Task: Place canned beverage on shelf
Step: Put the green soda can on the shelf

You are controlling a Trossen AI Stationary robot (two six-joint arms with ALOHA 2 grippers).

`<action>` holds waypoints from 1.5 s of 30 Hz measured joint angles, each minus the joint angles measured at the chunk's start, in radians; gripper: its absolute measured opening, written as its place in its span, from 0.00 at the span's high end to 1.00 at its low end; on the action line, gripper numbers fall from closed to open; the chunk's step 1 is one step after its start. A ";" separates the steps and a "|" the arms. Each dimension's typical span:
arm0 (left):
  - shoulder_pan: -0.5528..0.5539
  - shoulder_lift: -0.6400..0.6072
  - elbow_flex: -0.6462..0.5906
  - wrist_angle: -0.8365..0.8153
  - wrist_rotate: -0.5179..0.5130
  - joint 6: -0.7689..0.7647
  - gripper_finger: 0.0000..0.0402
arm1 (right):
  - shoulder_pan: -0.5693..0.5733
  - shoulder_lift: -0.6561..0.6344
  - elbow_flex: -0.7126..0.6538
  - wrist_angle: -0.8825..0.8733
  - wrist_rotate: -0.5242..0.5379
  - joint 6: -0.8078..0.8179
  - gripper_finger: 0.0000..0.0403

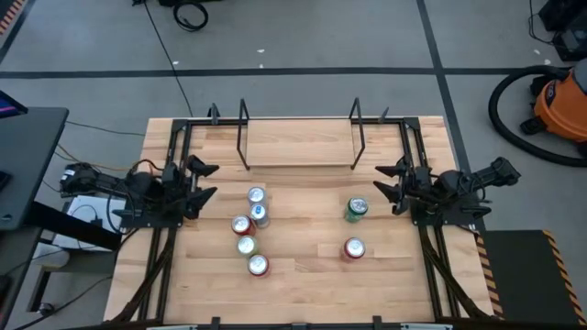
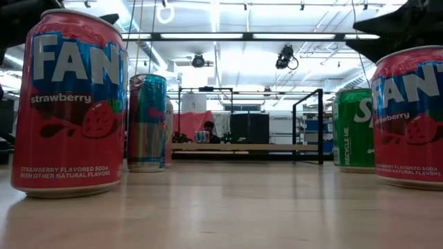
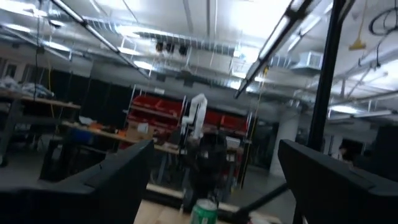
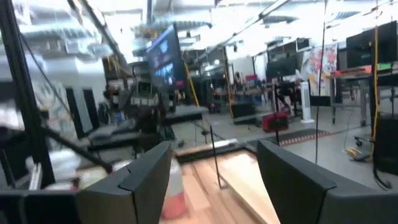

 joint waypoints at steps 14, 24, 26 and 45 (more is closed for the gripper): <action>0.061 0.365 0.231 -0.141 -0.028 -0.060 0.12 | -0.069 0.312 0.135 -0.031 -0.003 0.004 0.41; 0.052 0.608 0.489 -0.317 -0.028 -0.082 0.12 | -0.107 0.599 0.298 -0.068 -0.033 -0.002 0.41; 0.054 0.642 0.528 -0.323 -0.028 -0.054 0.12 | -0.115 0.643 0.339 -0.094 -0.035 -0.001 0.41; 0.065 0.717 0.596 -0.318 -0.029 -0.060 0.12 | -0.128 0.989 0.740 -0.717 -0.142 0.307 0.29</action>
